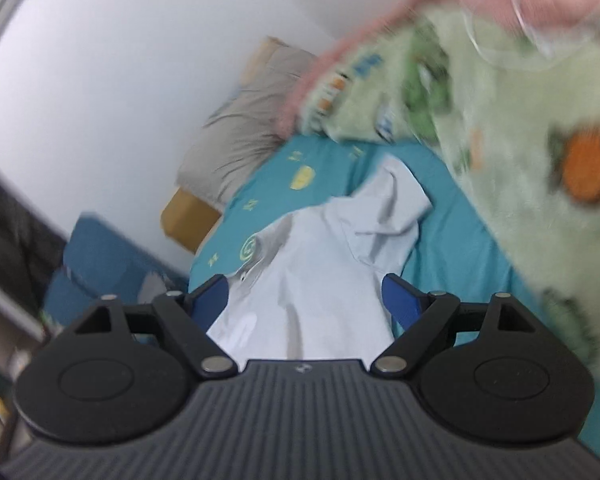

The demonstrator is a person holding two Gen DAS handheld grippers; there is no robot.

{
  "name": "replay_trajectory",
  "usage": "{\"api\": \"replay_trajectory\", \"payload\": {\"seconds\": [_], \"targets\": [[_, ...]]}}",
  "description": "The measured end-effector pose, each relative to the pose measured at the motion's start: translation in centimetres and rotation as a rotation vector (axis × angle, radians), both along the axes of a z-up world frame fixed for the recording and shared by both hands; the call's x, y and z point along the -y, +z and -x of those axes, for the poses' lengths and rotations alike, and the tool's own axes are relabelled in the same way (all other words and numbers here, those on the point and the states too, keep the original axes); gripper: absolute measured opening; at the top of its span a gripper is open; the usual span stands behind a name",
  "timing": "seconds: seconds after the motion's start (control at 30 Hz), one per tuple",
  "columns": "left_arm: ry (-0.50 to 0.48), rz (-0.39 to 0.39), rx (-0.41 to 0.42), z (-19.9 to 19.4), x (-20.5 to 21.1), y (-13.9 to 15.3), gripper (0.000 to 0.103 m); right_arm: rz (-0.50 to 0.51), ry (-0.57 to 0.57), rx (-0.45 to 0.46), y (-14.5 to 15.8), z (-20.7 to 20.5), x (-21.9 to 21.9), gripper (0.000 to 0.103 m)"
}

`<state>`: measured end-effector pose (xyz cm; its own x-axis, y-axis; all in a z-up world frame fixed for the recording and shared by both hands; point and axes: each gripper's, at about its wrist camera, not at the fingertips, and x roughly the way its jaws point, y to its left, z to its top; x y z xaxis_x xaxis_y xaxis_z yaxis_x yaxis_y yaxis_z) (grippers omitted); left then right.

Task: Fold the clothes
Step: 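Grasp the T-shirt sleeve with the right gripper and straighten it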

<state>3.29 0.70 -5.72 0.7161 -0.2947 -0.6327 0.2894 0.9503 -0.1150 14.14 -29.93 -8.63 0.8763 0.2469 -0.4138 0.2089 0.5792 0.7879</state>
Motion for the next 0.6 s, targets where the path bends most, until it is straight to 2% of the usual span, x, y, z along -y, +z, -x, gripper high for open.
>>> {"api": "replay_trajectory", "payload": {"seconds": [0.13,0.17,0.23,0.37,0.43,0.47,0.5,0.53,0.6], "targets": [[0.038,-0.019,0.023,0.0,-1.1,-0.6,0.102,-0.19,-0.061,-0.041,-4.7,-3.6,2.1,0.086],[0.047,-0.02,0.018,-0.2,-1.3,-0.9,0.102,-0.211,-0.069,-0.052,-5.6,-4.4,2.4,0.086],[0.062,-0.018,-0.001,-0.8,-1.7,-1.5,0.102,-0.237,-0.08,-0.076,-7.1,-6.0,2.6,0.087],[0.074,-0.019,-0.034,-2.1,-2.0,-2.6,0.102,-0.21,-0.097,-0.127,-9.9,-8.7,3.4,0.086],[0.077,-0.021,-0.047,-2.8,-2.0,-3.2,0.102,-0.195,-0.104,-0.162,-11.4,-9.8,4.0,0.074],[0.077,-0.021,-0.054,-3.1,-2.0,-3.4,0.102,-0.184,-0.106,-0.181,-12.0,-10.3,4.2,0.074],[0.077,-0.02,-0.062,-3.4,-2.0,-3.7,0.102,-0.165,-0.1,-0.188,-12.3,-10.8,4.2,0.069],[0.075,-0.017,-0.071,-3.7,-1.9,-3.9,0.102,-0.145,-0.093,-0.191,-12.5,-11.3,4.2,0.055],[0.07,-0.01,-0.083,-4.2,-1.9,-4.3,0.102,-0.098,-0.07,-0.196,-12.8,-12.4,4.1,0.047]]}}
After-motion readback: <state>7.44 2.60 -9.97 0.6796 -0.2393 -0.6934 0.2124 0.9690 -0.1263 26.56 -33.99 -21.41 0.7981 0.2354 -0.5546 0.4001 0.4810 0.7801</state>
